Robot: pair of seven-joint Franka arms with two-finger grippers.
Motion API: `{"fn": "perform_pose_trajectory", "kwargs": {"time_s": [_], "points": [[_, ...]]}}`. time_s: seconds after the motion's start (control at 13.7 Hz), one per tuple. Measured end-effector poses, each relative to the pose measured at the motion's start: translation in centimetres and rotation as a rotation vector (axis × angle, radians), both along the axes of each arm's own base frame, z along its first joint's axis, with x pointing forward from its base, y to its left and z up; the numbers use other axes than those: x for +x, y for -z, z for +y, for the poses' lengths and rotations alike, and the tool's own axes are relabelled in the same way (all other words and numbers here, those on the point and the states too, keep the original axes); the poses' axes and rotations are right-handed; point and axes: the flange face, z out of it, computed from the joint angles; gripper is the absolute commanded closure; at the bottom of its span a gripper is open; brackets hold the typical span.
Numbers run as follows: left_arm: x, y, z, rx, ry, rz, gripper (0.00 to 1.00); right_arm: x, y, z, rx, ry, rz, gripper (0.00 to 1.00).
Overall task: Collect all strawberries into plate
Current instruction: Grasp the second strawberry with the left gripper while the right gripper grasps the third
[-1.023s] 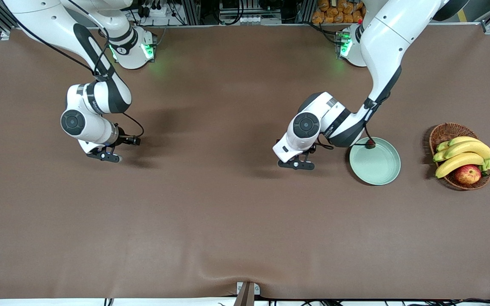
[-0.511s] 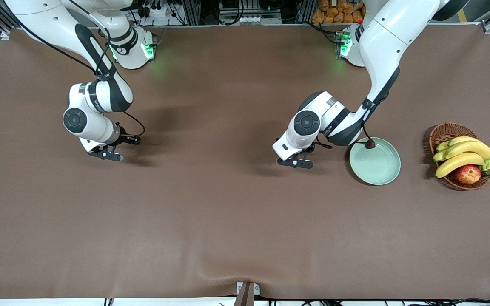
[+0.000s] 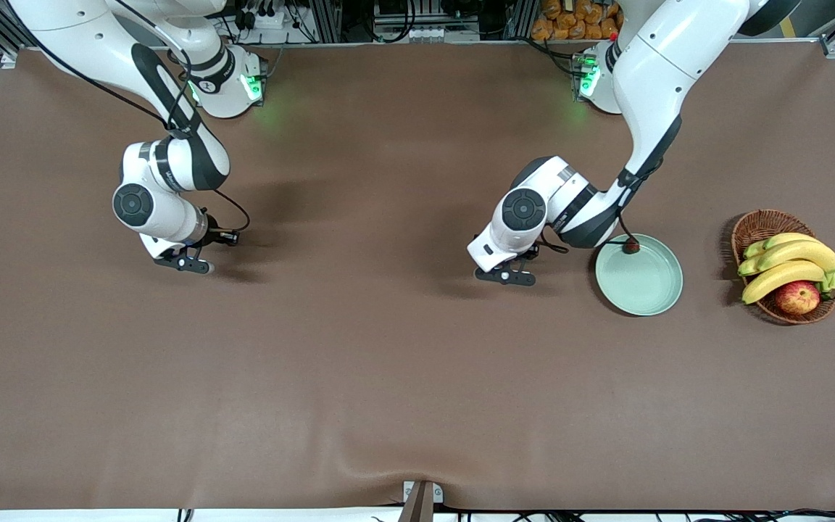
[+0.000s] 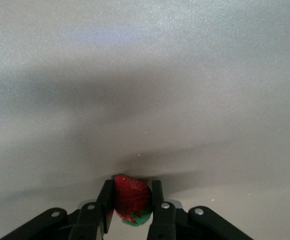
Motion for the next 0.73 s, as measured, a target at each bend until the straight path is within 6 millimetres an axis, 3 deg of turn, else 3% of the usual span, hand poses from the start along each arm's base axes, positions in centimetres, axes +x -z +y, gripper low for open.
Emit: {"fn": "perform_pose_trajectory", "kwargs": {"time_s": [0.29,0.73], "points": [[0.2,-0.1,0.0,-0.008,0.007,-0.019,0.39,2.4,-2.0,0.6,0.008,0.0,-0.04,1.0],[0.3,-0.1,0.0,-0.013,0.007,-0.024,0.47,10.3,-11.8,2.9,0.14,0.111,-0.04,1.0]]}}
